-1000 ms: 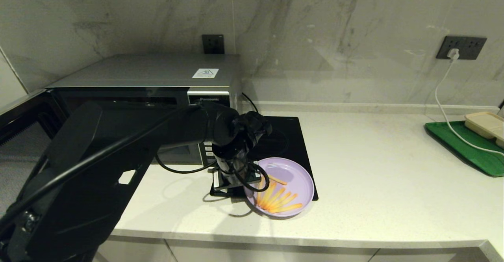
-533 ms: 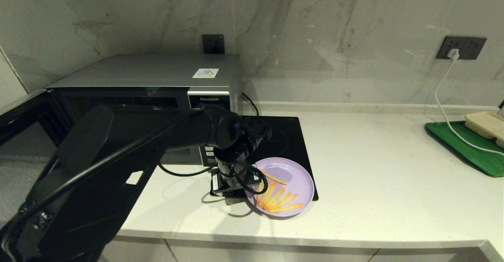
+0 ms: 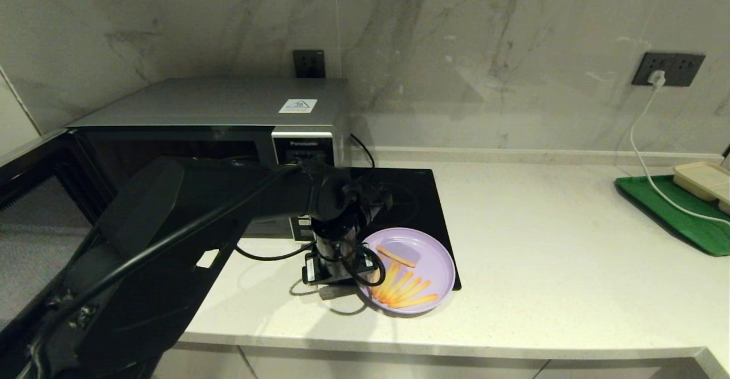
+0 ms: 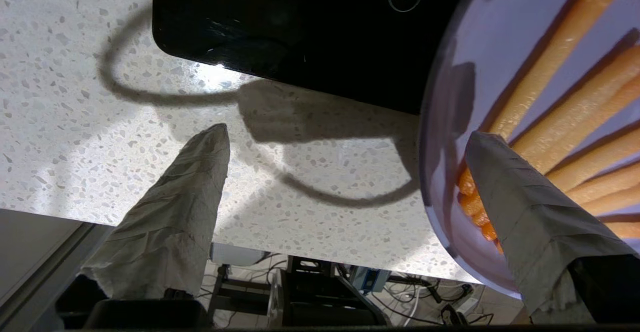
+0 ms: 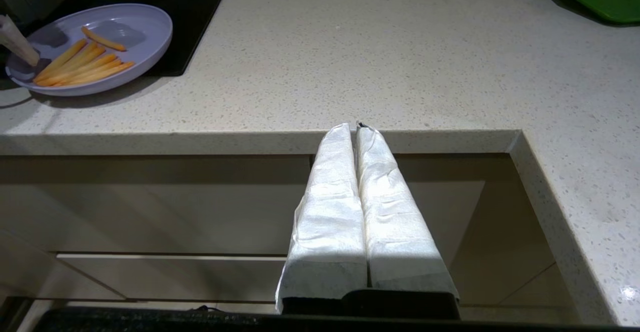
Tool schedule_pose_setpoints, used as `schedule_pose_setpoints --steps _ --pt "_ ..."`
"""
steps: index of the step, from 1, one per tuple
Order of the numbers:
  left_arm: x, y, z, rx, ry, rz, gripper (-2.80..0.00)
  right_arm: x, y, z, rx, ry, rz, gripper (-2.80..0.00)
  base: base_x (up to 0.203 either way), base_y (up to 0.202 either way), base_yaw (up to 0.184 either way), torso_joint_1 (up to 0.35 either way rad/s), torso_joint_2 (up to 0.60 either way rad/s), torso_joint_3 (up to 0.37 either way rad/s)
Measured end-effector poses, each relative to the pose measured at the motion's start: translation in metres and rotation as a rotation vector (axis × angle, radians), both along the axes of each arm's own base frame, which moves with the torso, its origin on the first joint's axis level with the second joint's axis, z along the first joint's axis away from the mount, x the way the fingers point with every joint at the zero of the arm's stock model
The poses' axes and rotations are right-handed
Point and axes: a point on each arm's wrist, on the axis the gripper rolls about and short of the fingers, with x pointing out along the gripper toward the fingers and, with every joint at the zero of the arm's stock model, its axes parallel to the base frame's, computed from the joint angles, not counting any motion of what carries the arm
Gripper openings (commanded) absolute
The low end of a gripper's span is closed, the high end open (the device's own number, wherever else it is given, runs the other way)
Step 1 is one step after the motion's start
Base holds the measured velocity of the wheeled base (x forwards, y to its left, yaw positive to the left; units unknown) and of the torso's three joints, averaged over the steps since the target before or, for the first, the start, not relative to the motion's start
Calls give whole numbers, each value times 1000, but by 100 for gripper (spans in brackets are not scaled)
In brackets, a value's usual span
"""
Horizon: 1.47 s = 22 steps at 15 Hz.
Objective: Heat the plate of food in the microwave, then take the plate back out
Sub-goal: Put the plate in the microwave oven
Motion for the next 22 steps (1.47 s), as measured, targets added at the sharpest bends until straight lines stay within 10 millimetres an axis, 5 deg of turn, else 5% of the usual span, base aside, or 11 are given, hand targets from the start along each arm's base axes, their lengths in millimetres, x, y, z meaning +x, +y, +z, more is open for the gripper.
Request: schedule_pose_setpoints --steps 12,22 --pt "1 -1 -13 38 23 4 0 0 0 0 0 1 0 -280 0 0 0 0 0 0" --pt "-3 -10 -6 15 -16 -27 0 0 0 0 0 0 0 -280 0 0 0 0 0 0"
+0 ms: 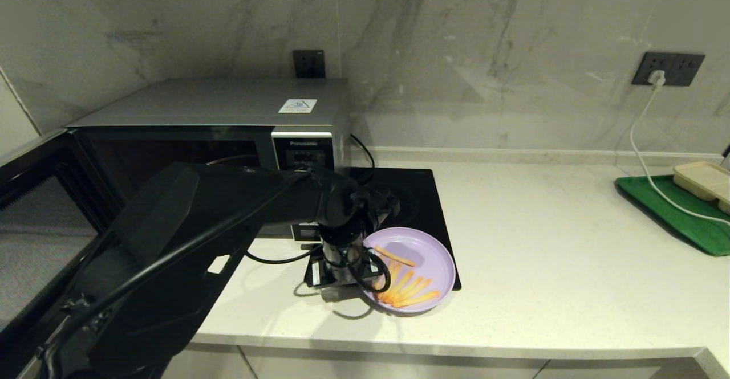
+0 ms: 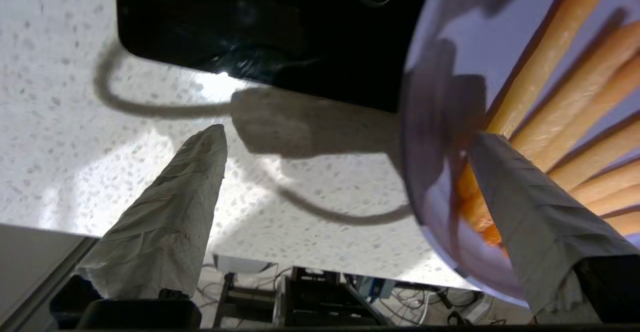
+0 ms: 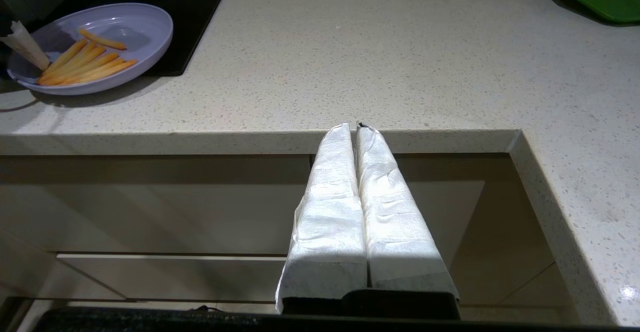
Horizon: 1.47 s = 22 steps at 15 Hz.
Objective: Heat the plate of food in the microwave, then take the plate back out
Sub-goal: Put the plate in the microwave oven
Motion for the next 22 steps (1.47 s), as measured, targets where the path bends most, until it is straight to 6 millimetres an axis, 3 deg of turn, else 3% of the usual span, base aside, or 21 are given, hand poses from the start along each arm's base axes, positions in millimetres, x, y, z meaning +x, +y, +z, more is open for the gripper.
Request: schedule_pose_setpoints --steps 5,11,12,22 --pt "3 -4 1 -26 -36 -15 0 0 0 0 0 0 0 -280 0 0 0 0 0 0" --pt "10 5 1 -30 -35 19 0 0 0 0 0 1 -1 -280 0 0 0 0 0 0" --pt "10 5 1 -29 -34 20 -280 0 0 0 0 0 0 -280 0 0 0 0 0 0" --pt "1 -9 -7 60 -75 -17 -280 0 0 0 0 0 0 -280 0 0 0 0 0 0"
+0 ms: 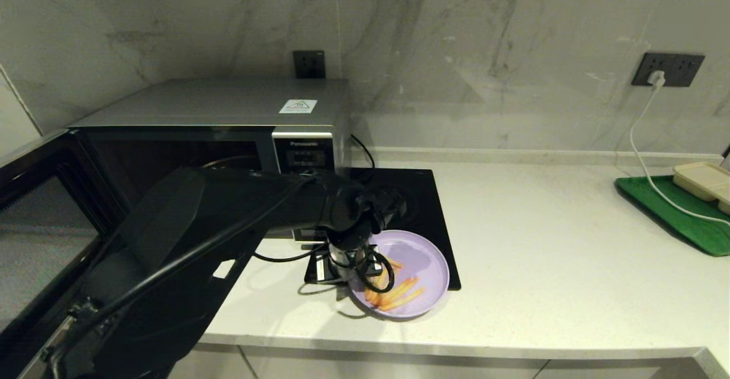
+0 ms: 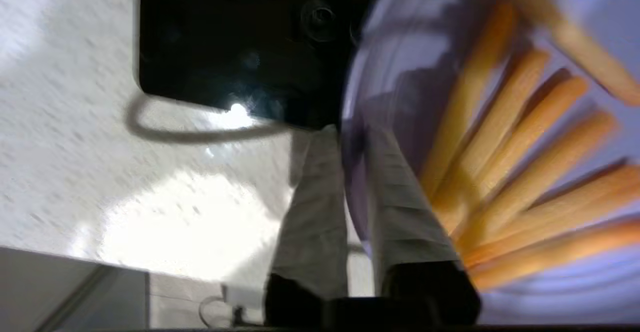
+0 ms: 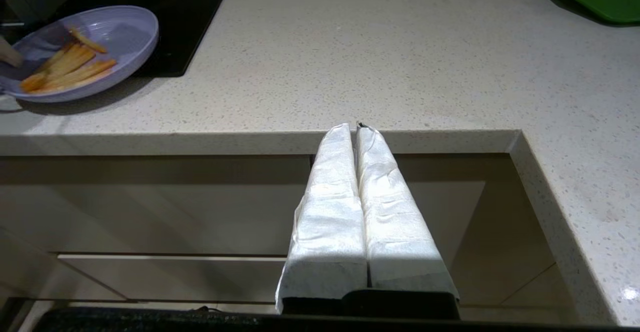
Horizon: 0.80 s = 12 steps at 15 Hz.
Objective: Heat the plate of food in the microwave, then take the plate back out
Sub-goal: Put the plate in the microwave oven
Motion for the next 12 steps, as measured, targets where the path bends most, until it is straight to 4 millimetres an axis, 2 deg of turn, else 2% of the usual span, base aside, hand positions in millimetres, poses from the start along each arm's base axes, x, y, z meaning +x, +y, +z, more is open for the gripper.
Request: schedule_pose_setpoints --steps 6,12 --pt "-3 -1 3 -8 -1 4 -280 0 0 0 0 0 -1 -280 0 0 0 0 0 0" --pt "-3 10 20 -88 20 76 -280 0 0 0 0 0 -1 -280 0 0 0 0 0 0"
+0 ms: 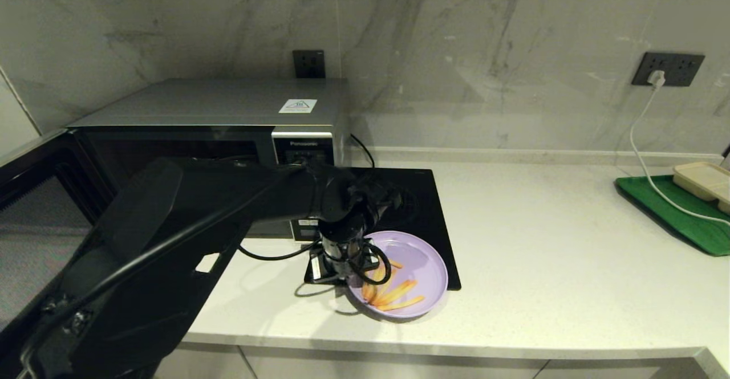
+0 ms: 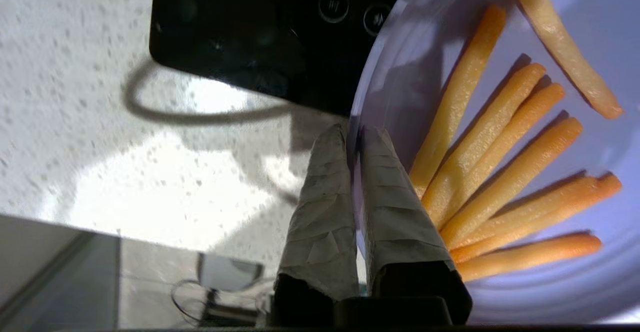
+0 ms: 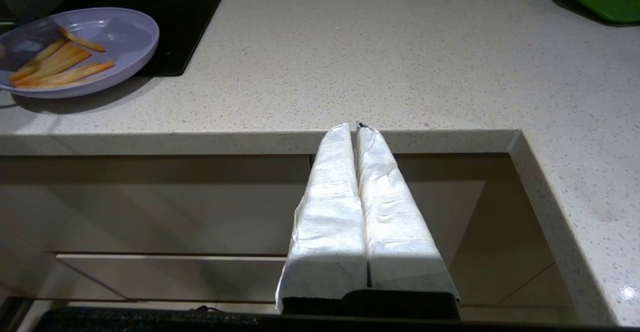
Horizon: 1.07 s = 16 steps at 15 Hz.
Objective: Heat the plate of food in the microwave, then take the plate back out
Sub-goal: Put the plate in the microwave oven
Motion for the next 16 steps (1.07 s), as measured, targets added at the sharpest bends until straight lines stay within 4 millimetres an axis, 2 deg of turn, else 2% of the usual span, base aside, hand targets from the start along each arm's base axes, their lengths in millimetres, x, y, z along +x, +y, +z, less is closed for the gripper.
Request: schedule_pose_setpoints --steps 4,11,16 --pt "2 11 17 -153 68 6 -280 0 0 0 0 0 0 -280 0 0 0 0 0 0" --pt "-1 27 29 -251 138 -2 -280 0 0 0 0 0 1 -280 0 0 0 0 0 0" --pt "-2 44 49 -369 173 -13 -280 0 0 0 0 0 1 -280 0 0 0 0 0 0"
